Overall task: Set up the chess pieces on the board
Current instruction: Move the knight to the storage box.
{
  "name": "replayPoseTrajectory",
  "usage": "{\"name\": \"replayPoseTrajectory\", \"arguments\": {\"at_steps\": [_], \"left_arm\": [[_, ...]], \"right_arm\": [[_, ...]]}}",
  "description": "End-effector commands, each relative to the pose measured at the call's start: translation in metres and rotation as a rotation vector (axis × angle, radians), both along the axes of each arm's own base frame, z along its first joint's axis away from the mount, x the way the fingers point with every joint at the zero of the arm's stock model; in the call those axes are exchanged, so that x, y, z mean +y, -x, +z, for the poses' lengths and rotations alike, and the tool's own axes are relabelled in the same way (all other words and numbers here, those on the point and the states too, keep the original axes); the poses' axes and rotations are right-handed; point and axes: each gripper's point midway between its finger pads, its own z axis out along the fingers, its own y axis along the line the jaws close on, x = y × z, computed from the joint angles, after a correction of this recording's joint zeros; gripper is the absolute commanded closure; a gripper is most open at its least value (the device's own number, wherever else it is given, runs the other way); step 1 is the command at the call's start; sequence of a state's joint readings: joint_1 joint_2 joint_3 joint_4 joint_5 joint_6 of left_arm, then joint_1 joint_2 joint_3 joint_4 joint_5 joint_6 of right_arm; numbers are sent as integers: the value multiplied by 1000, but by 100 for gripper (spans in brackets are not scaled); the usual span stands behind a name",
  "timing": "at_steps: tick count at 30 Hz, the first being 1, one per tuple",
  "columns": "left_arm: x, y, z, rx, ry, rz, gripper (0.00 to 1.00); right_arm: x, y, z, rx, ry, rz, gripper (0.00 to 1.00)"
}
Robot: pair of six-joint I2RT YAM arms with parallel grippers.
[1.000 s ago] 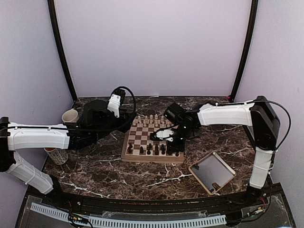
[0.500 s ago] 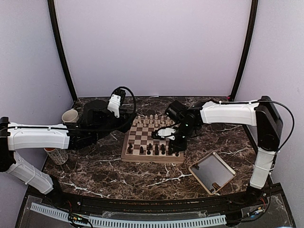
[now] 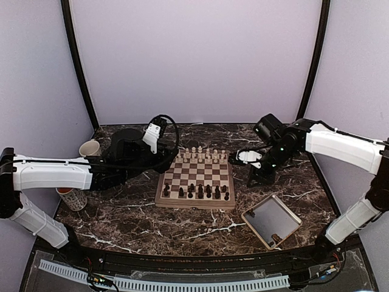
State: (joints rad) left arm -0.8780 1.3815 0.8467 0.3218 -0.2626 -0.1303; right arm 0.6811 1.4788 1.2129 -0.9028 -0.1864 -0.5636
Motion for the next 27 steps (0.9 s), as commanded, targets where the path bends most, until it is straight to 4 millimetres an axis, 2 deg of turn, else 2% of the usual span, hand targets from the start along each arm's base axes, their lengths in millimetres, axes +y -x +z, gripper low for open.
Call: {"name": "replayPoseTrajectory", "arguments": {"at_steps": [1,6,10,15,22,27], "left_arm": [[-7,-3,7,-6,-7,-26,50],[-13,-5,1,12,-14,-39,50],[-16,-6,-2,22,-12,-44,50],[-17,-6,-4,25,-21,-48,50],[-17,-7,-5,18,-38,-50,50],[-20,-8,-7,21,-42,-56,50]], "right_arm": [[-39,47,-35,190,92,43,67],[-69,84,-59,336,208,72,64],[-86,104,-69,408,275,106,57],[-89,115,-75,462,308,130,54],[-97,130,-96,425,435,185,53],[-103,130,-107,386,507,182,54]]}}
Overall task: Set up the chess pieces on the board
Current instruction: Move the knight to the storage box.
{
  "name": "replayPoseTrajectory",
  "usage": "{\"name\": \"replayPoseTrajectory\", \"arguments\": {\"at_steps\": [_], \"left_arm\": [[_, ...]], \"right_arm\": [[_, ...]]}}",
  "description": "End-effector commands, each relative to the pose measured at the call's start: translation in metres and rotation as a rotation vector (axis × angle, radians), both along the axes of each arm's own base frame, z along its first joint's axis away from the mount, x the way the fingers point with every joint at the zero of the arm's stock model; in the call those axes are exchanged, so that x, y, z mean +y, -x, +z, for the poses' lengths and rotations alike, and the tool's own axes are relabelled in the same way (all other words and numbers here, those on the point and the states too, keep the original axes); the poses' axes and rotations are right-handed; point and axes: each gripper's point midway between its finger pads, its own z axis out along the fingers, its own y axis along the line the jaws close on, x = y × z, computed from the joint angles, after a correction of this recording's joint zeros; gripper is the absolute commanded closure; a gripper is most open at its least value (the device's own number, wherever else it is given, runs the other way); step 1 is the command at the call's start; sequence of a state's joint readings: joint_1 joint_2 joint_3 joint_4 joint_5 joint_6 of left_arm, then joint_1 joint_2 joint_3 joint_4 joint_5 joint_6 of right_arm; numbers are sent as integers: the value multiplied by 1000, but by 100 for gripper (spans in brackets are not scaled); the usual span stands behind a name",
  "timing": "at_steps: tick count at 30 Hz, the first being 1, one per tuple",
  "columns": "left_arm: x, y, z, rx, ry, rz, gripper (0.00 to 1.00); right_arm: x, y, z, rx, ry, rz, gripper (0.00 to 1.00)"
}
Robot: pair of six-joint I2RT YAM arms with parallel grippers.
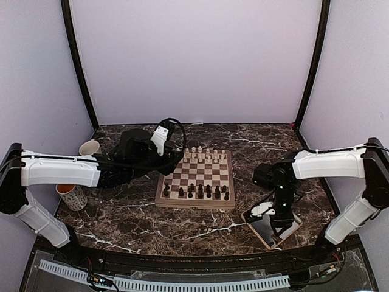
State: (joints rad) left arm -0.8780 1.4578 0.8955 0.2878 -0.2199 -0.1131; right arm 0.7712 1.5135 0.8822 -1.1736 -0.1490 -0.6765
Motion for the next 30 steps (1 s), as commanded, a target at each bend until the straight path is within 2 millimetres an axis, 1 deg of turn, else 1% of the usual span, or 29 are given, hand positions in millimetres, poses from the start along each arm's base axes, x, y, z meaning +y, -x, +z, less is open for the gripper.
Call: {"name": "replayPoseTrajectory", "arguments": {"at_steps": [1,10,12,14,19,22,24,30], "left_arm": [[-5,-4,11,-17,8,-12,50],[-7,-7,7,-10,4,-11,50],[-8,-7,6,-9,2,-11,50],[-8,-8,6,-7,3,-9,50],[-9,-8,5,-3,1,-6,50],[-9,-9,3,1,-1,-3,50],[-9,-9,2,4,2,-3,50],[-8,-8,-2,10,-3,0,50]], "right_arm": [[-7,-3,-10,-50,70,9,54],[-1,14,-14,17,58,-12,53],[-3,19,-18,26,69,-11,53],[-11,21,-25,7,109,8,53],[-28,10,-35,-88,195,39,53],[-42,-1,-42,-166,261,52,54],[-46,-7,-44,-209,283,55,55],[-40,-24,-41,-284,275,32,57]]}}
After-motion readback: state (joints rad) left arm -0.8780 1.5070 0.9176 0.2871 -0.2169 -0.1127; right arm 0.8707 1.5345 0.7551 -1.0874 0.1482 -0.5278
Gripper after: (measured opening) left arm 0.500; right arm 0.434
